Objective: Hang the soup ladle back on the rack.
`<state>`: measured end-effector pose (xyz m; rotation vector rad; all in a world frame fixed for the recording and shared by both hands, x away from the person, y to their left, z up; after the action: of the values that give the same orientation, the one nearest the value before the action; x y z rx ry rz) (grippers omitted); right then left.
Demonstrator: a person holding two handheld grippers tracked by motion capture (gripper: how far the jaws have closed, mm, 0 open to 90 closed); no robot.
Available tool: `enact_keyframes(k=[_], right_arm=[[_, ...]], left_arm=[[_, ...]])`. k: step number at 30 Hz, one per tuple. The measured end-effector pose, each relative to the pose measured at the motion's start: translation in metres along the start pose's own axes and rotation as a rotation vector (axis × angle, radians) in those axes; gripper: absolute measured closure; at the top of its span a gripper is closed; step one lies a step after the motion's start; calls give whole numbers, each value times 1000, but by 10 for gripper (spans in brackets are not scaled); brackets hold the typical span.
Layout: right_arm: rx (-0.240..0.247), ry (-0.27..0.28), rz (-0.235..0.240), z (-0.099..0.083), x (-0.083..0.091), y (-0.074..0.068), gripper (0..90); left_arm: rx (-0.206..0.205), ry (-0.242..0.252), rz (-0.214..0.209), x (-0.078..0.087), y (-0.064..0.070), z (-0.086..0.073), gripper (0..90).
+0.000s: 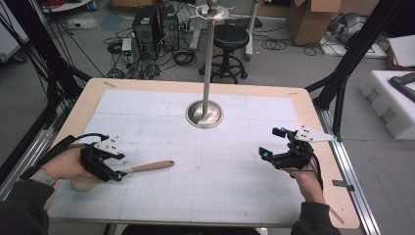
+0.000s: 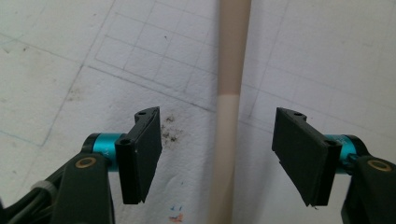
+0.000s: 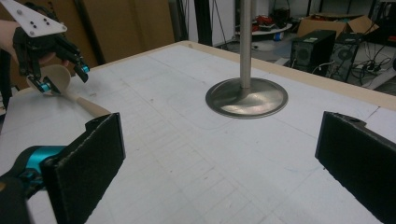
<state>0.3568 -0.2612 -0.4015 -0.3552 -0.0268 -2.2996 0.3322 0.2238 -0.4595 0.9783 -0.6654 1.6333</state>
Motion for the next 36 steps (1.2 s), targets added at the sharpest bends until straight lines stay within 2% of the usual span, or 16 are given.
enact_keyframes(k=[3,6,8,11,15,17,19,24,28,33,36], right_arm=[[3,1,-1,0,1,0,4],[2,0,-2,0,0,0,4],[1,-5,0,-1,0,-1,4],[4,-2,2,-1,-1,0,4],[-1,-4,0,-1,-1,0,3],[0,-3,-1,-1,0,0,4],[1,0,-2,0,0,0,4],[-2,-5,0,-1,-1,0,4],[0,-8,0,-1,-1,0,4],[5,-3,4,-1,-2,-1,4],[3,-2,3,-1,-2,-1,4]], left_arm=[[-10,-21,0,-3,0,-2,365],[-12,-62,-4,-4,-2,-6,452],[-5,-94,-9,-4,-3,-9,489],[-23,-154,-4,-5,-3,-12,521],[-39,-194,-12,-5,-2,-12,579],[-33,-200,-19,-7,-1,-12,616],[-32,-227,-18,-10,-1,-14,627],[-44,-237,-39,-12,2,-13,710],[-33,-243,-41,-13,3,-12,766],[-35,-233,-30,-12,4,-13,775],[-21,-220,-25,-11,4,-14,777]])
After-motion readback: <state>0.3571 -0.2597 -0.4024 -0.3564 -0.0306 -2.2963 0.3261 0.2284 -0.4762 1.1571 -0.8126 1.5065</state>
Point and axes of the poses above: each handheld gripper's, and its own axes: x roughly backward along the jaws, z roughly out of its top, y roughly to its right, the point moved 7 cm from there along -x, roughly forward along the jaws, and after that the axes turned 6 degrees about -z, right-handed, at the moved point
